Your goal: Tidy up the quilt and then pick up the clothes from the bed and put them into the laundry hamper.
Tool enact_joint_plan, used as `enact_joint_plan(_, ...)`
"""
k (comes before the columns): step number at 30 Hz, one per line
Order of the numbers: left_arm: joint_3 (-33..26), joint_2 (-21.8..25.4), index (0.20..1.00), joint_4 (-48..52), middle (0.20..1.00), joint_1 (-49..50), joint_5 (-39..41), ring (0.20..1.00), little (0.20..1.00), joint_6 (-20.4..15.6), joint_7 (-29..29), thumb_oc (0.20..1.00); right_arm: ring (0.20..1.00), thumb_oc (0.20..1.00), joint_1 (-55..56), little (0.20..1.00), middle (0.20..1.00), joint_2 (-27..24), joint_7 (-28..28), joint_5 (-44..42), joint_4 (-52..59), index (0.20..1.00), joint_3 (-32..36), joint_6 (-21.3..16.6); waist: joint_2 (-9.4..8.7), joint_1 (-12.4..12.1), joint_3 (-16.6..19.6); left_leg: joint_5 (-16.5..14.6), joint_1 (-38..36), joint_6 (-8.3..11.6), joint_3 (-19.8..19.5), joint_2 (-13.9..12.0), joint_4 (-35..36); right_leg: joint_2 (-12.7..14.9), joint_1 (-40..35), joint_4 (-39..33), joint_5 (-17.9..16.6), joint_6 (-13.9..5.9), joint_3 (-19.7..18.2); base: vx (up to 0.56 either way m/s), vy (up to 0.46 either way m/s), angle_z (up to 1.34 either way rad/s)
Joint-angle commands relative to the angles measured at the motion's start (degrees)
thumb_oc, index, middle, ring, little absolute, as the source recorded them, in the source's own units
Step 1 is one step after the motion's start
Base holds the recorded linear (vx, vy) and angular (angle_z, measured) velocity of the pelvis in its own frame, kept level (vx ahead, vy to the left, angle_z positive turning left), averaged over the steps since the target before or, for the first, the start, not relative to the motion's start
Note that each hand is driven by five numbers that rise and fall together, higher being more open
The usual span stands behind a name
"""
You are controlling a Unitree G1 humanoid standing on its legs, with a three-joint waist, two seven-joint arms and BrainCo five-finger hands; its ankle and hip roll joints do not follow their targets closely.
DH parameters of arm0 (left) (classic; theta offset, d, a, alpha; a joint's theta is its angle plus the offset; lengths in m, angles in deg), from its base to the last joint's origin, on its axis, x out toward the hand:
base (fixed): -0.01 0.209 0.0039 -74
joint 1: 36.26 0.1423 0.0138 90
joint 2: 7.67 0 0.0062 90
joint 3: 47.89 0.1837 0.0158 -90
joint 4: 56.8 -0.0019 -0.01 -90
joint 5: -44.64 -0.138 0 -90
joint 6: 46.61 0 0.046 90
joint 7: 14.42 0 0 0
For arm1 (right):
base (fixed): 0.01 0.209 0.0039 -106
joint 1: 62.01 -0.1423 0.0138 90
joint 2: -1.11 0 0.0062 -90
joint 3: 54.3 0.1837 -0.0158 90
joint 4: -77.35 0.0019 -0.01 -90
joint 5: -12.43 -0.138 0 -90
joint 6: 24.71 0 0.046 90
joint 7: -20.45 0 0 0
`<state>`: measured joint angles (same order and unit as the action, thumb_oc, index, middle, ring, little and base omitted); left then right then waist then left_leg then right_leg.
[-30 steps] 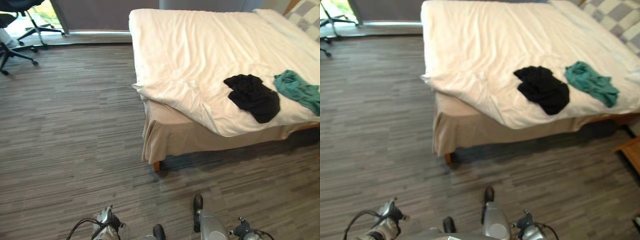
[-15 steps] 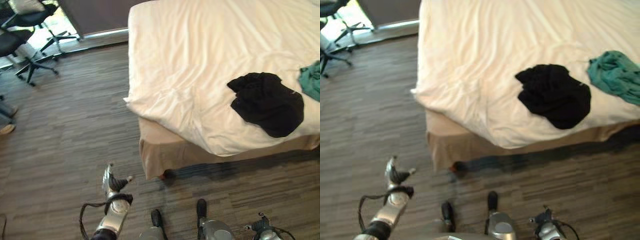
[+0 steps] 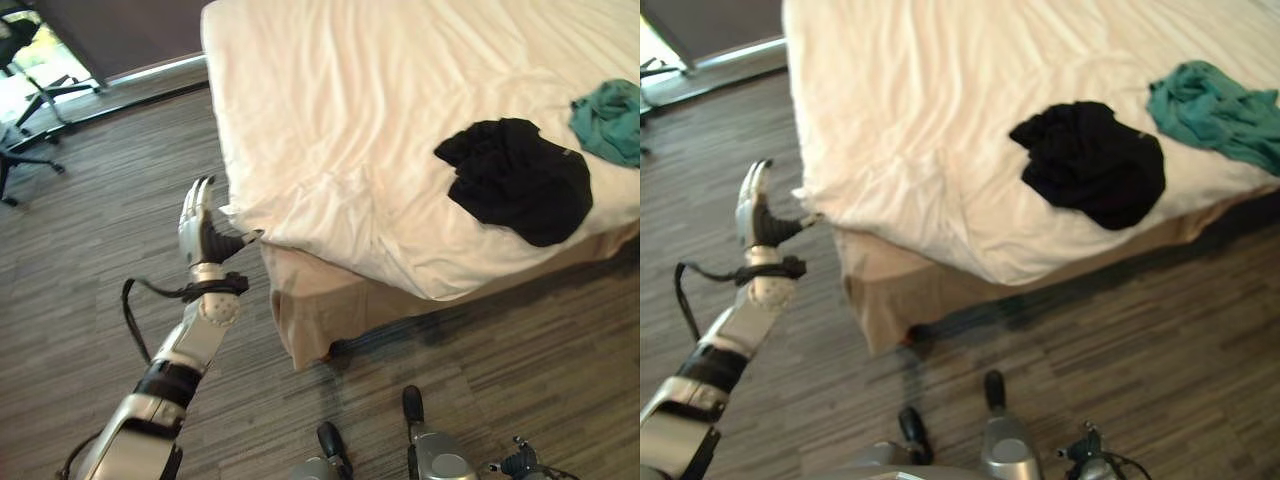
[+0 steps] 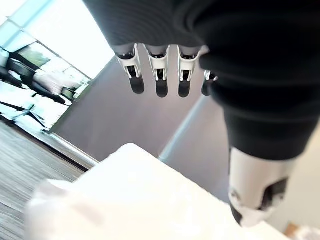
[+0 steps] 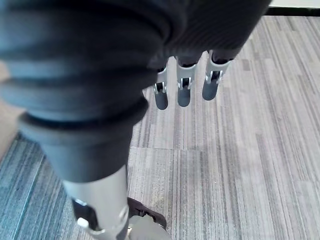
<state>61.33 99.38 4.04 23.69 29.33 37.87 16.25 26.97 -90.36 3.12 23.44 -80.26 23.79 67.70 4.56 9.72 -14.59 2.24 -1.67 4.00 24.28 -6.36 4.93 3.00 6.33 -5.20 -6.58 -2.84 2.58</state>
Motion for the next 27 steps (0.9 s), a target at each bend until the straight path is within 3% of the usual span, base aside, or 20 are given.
enact_joint_plan(1,2.76,1.07,1.0,-8.48,1.0,-8.08,-4.83,1.0,1.0,1.62,-0.44,1.0,1.0,1.0,-1.34,1.0,1.0,-0.92,-0.36,-1.2,-2.93,1.0,-2.25,0.33,-3.24,2.32,-0.21,-3.45,-3.54,3.48,-0.84,-0.49,0.07,6.18,-1.19,0.89,4.7,-8.74,0.27,0.01,0.057,-0.45)
enact_joint_plan(7,13.19,-2.88,1.0,-25.66,1.0,-18.01,-11.56,1.0,1.0,5.55,-6.36,1.0,1.0,1.0,-3.6,1.0,1.0,-2.36,-1.31,-2.14,-4.76,1.0,-2.48,0.72,-2.21,4.62,-1.09,-3.42,-2.52,3.22,0.7,-0.13,0.07,6.28,1.36,1.18,3.94,-9.5,-0.79,0.0,0.034,-0.36)
enact_joint_plan(8,15.25,-5.03,0.608,-30.03,0.608,-19.05,-14.2,0.608,0.608,6.47,-7.64,0.608,1.0,1.0,-4.32,1.0,1.0,-2.59,-1.52,-2.51,-5.29,1.0,-2.78,0.58,-2.07,4.96,-1.32,-3.34,-2.41,3.22,0.9,-0.18,0.07,6.31,1.58,1.3,3.88,-9.52,-0.85,0.0,0.017,-0.25)
enact_joint_plan(9,15.27,-5.06,0.464,-30.08,0.464,-19.09,-14.2,0.464,0.464,6.45,-7.62,0.464,1.0,1.0,-4.33,1.0,1.0,-2.59,-1.52,-2.51,-5.3,1.0,-2.76,0.58,-2.06,4.94,-1.33,-3.34,-2.41,3.22,0.91,-0.18,0.07,6.3,1.58,1.31,3.88,-9.52,-0.86,0.01,0.024,-0.14)
enact_joint_plan(10,16.79,-6.9,0.2,-34.5,0.2,-18.34,-16.68,0.2,0.2,7.1,-9.7,0.2,1.0,1.0,-4.91,1.0,1.0,-2.69,-1.61,-2.76,-5.6,1.0,-3.06,0.45,-1.99,5.09,-1.41,-3.38,-2.58,3.23,1.14,-0.34,0.07,6.34,1.54,1.41,3.96,-9.47,-0.81,0.0,0.0,0.0)
enact_joint_plan(16,15.62,-9.26,0.2,-41.93,0.2,-11.3,-20.28,0.2,0.2,8.65,-13.45,0.2,1.0,1.0,-6.66,1.0,1.0,-3.38,-1.47,-2.09,-4.81,1.0,-3.63,-0.01,-2.14,4.43,-1.22,-3.68,-3.88,3.23,1.13,-0.53,0.07,6.3,0.34,1.65,4.35,-9.08,-0.56,0.01,0.008,0.02)
enact_joint_plan(17,12.85,-9.54,0.401,-43.74,0.401,-6.6,-20.1,0.401,0.401,9.13,-13.55,0.401,1.0,1.0,-7.54,1.0,1.0,-3.92,-1.14,-1.03,-3.79,1.0,-4.05,-0.09,-2.34,3.63,-0.97,-3.78,-4.3,3.23,0.76,-0.61,0.07,6.35,-0.38,1.7,4.56,-8.81,-0.29,0.0,0.0,0.0)
enact_joint_plan(18,12.82,-9.53,0.476,-43.73,0.476,-6.57,-20.11,0.476,0.476,9.13,-13.54,0.476,1.0,1.0,-7.53,1.0,1.0,-3.93,-1.14,-1.04,-3.79,1.0,-4.08,-0.09,-2.33,3.68,-0.97,-3.78,-4.31,3.23,0.73,-0.61,0.07,6.35,-0.41,1.69,4.57,-8.81,-0.26,0.0,0.0,0.0)
enact_joint_plan(19,8.3,-9.24,0.482,-44.58,0.482,-0.8,-17.95,0.482,0.482,9.57,-13.11,0.482,1.0,1.0,-8.3,1.0,1.0,-4.25,-0.83,0.65,-2.41,1.0,-4.91,-0.04,-2.63,2.38,-0.62,-3.86,-4.76,3.18,-0.03,-0.6,0.07,6.37,-1.52,1.63,4.84,-8.49,0.33,0.0,0.0,0.0)
enact_joint_plan(21,6.52,-9.11,0.526,-44.74,0.526,2.27,-17.6,0.526,0.526,9.69,-13.04,0.526,1.0,1.0,-8.56,1.0,1.0,-4.49,-0.63,1.52,-1.29,1.0,-5.35,0.02,-2.86,1.81,-0.26,-3.77,-4.79,3.18,-0.34,-0.69,0.07,6.39,-1.91,1.54,4.9,-8.31,0.54,0.01,-0.021,0.07)
enact_joint_plan(22,4.46,-8.6,0.875,-45.09,0.875,5.52,-16.77,0.875,0.875,9.71,-12.95,0.875,1.0,1.0,-8.8,1.0,1.0,-4.87,-0.32,2.01,0.72,1.0,-5.48,-0.13,-3.08,1.24,0.02,-3.81,-5.02,3.16,-0.7,-0.71,0.07,6.44,-2.41,1.5,5.01,-8.21,0.82,0.02,-0.019,0.16)
enact_joint_plan(23,0.03,-8.79,1.0,-45.42,1.0,12.14,-15.34,1.0,1.0,9.65,-12.69,1.0,1.0,1.0,-8.84,1.0,1.0,-7.0,-0.2,3.81,9.29,1.0,-5.38,-0.41,-3.64,0.14,0.26,-4.03,-5.58,3.11,-1.34,-0.77,0.07,6.55,-3.56,1.52,5.31,-8.16,1.33,0.02,-0.011,0.13)
enact_joint_plan(24,0.0,-8.77,1.0,-45.38,1.0,12.2,-15.36,1.0,1.0,9.66,-12.7,1.0,1.0,1.0,-8.8,1.0,1.0,-7.01,-0.17,3.82,9.37,1.0,-5.4,-0.36,-3.64,0.13,0.41,-3.91,-5.4,3.13,-1.3,-0.79,0.07,6.52,-3.37,1.5,5.19,-8.1,1.28,0.02,0.001,0.1)
enact_joint_plan(26,-6.83,-9.68,1.0,-45.69,1.0,21.53,-11.75,1.0,1.0,9.7,-11.94,1.0,1.0,1.0,-8.43,1.0,1.0,-11.74,0.53,7.22,26.47,1.0,-4.78,-1.05,-4.32,-1.75,0.66,-4.19,-6.02,3.03,-2.32,-0.78,0.07,6.75,-4.69,1.71,5.67,-8.0,2.25,0.01,0.008,0.08)
enact_joint_plan(27,-6.86,-9.69,1.0,-45.65,1.0,21.58,-11.76,1.0,1.0,9.71,-11.95,1.0,1.0,1.0,-8.36,1.0,1.0,-11.78,0.58,7.24,26.61,1.0,-4.77,-0.97,-4.31,-1.76,0.8,-4.05,-5.84,3.04,-2.3,-0.8,0.07,6.73,-4.5,1.68,5.55,-7.93,2.22,0.02,0.004,0.21)
